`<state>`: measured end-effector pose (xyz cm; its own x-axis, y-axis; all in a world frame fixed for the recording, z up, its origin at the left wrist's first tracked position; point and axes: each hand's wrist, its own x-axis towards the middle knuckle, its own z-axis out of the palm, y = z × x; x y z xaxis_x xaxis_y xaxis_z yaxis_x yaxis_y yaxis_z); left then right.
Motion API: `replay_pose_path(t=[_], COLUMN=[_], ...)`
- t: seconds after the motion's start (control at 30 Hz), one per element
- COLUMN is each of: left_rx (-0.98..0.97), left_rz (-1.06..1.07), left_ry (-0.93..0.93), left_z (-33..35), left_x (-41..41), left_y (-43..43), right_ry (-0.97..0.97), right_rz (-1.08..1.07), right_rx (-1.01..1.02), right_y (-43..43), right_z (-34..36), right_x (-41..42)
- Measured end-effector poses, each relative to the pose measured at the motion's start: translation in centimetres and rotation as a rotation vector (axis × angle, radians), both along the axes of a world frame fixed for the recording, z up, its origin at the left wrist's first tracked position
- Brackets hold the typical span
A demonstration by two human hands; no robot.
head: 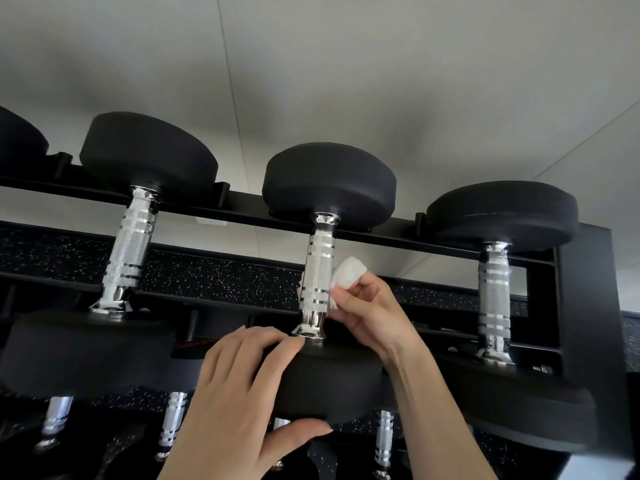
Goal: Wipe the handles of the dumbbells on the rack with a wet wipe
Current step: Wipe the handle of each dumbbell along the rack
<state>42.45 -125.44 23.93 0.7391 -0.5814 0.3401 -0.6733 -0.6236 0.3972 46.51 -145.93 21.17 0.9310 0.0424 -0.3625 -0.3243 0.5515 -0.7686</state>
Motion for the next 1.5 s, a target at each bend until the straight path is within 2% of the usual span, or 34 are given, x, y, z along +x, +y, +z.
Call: replay_pose_path(t=[0.4, 0.63, 0.77, 0.97, 1.13, 1.27, 1.4, 1.5], left_rx=[0.008, 0.022, 0.015, -0.040, -0.147, -0.178, -0.210, -0.228], left_rz=[0.007, 0.005, -0.001, -0.092, -0.095, -0.105, -0.140, -0.161], left_ry=[0.045, 0.087, 0.119, 0.177, 0.225, 0.232, 0.280, 0.304], left_z=[0.0, 0.4, 0.5, 0.3, 0.0, -0.3, -0.8, -1.1], left_x=[-0.2, -0.3, -0.4, 0.4, 1.3, 2.0, 2.5, 2.8], left_y=[0.1, 0.1, 0.3, 1.9, 3.5, 4.2, 4.3, 4.3], right_ry=[0.006, 0.076, 0.095, 0.055, 0.041, 0.046, -0.019, -0.053], right_rz=[0.130, 0.205, 0.257, 0.212, 0.179, 0.255, 0.401, 0.535], right_rx=[-0.335, -0.454, -0.607, -0.920, -0.995, -1.126, -1.428, -1.564], right_y=[-0.4, -0.3, -0.2, 0.9, 2.5, 3.9, 4.6, 5.1], right_z=[1.7, 3.2, 4.6, 6.6, 7.5, 8.2, 8.5, 9.0], right_x=[-2.2, -2.3, -2.4, -2.9, -2.6, -1.7, -0.6, 0.0])
